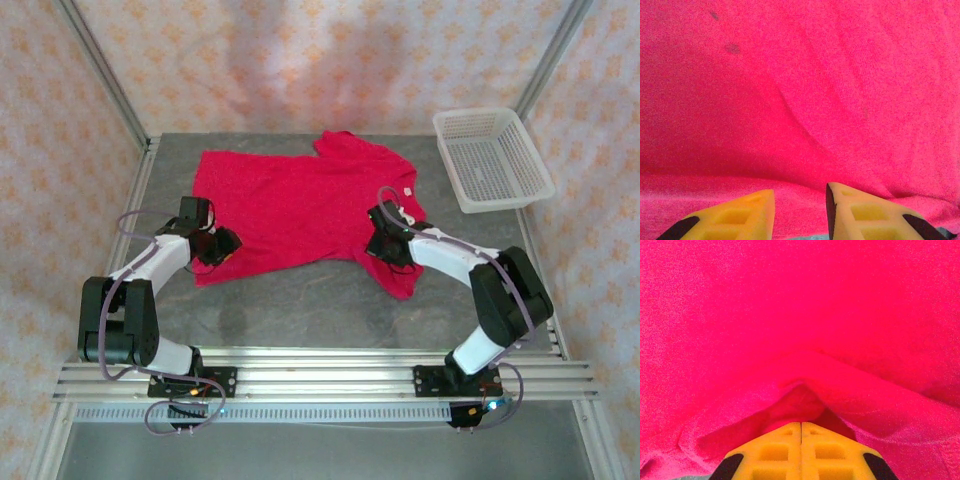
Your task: Fold the inside-out t-shirt
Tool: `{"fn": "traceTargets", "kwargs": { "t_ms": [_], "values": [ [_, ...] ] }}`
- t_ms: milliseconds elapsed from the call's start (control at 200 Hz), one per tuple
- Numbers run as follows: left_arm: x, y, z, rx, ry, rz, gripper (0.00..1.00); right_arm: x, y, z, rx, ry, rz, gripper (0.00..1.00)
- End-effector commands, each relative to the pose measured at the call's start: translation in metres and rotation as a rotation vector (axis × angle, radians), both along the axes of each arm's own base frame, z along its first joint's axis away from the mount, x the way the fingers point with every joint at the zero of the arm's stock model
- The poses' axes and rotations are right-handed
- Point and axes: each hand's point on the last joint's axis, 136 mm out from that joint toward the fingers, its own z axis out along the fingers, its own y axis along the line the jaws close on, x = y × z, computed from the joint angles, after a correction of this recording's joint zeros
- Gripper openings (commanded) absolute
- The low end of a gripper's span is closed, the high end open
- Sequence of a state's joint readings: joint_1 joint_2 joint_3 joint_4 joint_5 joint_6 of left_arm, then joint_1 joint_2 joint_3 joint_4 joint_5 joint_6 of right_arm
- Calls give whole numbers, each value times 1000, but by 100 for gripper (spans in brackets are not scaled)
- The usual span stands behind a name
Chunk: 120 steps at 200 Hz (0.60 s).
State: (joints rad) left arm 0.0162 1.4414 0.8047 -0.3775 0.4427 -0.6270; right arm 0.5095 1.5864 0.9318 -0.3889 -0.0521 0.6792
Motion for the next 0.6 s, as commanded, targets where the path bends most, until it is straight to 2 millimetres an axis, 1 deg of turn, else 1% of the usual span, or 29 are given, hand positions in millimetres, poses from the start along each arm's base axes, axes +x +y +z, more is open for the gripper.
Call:
{"fn": "traceTargets", "kwargs": {
  "t_ms": [0,60,140,225,300,400,455,470,505,595],
  "values": [
    [-2,3,1,2,6,-3,33,-5,-7,30,-23,-37,12,0],
    [-1,4,0,1,10,0,32,-14,-3,42,-6,-47,46,0],
    [0,5,0,-2,9,5,32,-32,6,55,12,-39,115,0],
    [1,5,2,0,7,8,32,-58,20,64,33,-11,214,0],
    [2,6,4,4,3,12,32,-84,30,67,59,25,287,0],
    [2,10,3,22,10,23,32,-120,44,64,109,68,360,0],
    [2,13,1,40,16,30,32,-140,50,56,126,108,392,0],
    [2,14,-1,45,21,32,31,-145,52,61,145,97,403,0],
    [2,15,-2,51,28,35,31,-157,56,59,166,108,420,0],
    [3,18,-5,65,40,42,30,-186,67,48,219,155,453,0]
  ]
}}
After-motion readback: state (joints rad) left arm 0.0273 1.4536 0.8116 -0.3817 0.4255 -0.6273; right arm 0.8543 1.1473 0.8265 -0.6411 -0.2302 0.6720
